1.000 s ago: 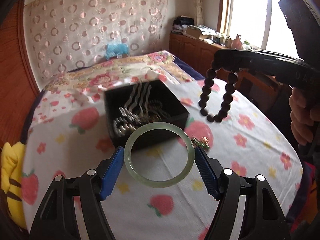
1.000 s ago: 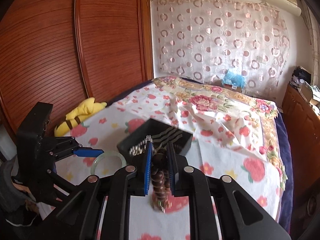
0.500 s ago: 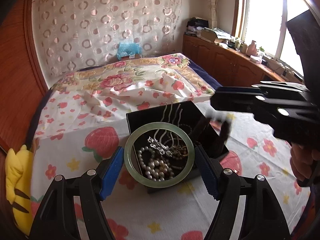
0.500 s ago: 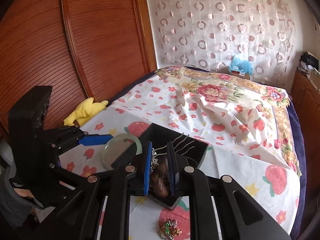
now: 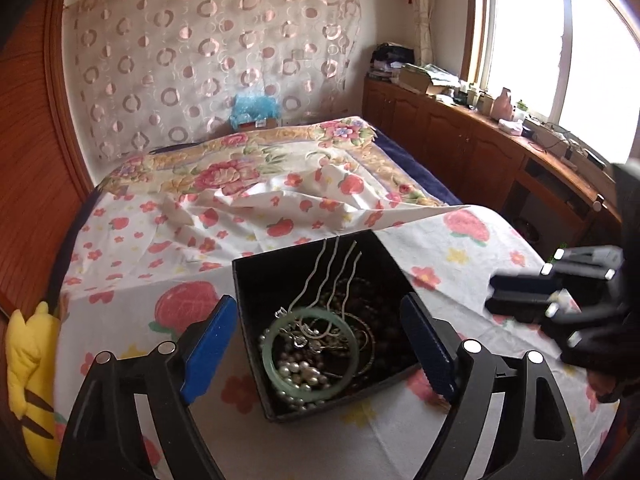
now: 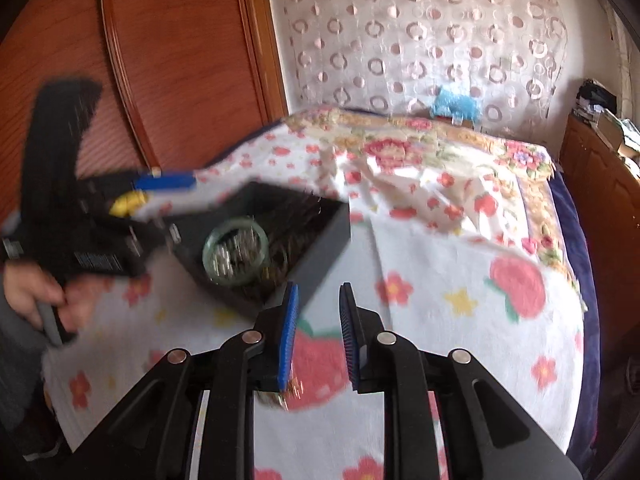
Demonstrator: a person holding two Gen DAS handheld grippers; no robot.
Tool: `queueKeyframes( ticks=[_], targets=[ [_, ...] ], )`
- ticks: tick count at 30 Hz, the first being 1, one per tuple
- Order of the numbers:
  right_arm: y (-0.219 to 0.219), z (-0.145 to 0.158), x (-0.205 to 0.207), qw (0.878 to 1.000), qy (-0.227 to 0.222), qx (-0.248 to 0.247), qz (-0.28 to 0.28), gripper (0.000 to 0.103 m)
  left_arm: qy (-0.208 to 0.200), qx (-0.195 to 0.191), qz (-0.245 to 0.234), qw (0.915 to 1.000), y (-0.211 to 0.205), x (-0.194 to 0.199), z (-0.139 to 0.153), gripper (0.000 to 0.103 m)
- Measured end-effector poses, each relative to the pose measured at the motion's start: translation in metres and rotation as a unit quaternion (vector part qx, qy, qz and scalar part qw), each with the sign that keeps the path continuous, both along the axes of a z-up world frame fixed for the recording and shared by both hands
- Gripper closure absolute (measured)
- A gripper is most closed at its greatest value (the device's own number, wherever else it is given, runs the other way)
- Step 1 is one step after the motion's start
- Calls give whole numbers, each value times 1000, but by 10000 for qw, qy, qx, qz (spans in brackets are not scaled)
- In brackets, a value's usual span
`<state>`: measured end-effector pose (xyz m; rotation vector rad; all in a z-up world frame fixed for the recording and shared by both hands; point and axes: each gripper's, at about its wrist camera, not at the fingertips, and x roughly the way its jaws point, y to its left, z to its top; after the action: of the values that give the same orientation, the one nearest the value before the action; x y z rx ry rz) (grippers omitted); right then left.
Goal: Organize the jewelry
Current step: 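Lower the jade bangle and bead bracelet into the box and open both grippers, then reach the left gripper to the green pendant and close on it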
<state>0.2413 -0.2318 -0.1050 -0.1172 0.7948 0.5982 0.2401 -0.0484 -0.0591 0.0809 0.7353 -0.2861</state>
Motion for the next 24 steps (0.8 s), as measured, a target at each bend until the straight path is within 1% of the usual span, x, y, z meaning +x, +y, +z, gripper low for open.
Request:
queueKeyframes(
  ticks=[3,8,12,17,18,19,24],
  targets=[
    [-2,-21,-9,9997,173,-168,77,80,-18,-15,-35,10000,-4,-13,1,23],
    [-1,-46,-18,9984,459,-243,218,80,-32,-61,-215,9997,-11,-38,-2,23],
    [4,-52,-21,9977,570,-204,317,80,-1,-21,-337,9994,-17,-52,-6,23],
    [9,-54,-23,9971,625,-192,385,80,139,47,-434,9989,-25,-57,-19,23],
    [10,-55,-23,9970,627,-213,398,83,183,64,-446,9988,-26,-57,-23,23],
    [11,-55,-24,9969,631,-189,439,98,217,77,-462,9987,-26,-57,-26,23],
    [6,-48,-26,9977,507,-157,428,98,411,122,-524,9977,-35,-56,-43,23]
  ],
)
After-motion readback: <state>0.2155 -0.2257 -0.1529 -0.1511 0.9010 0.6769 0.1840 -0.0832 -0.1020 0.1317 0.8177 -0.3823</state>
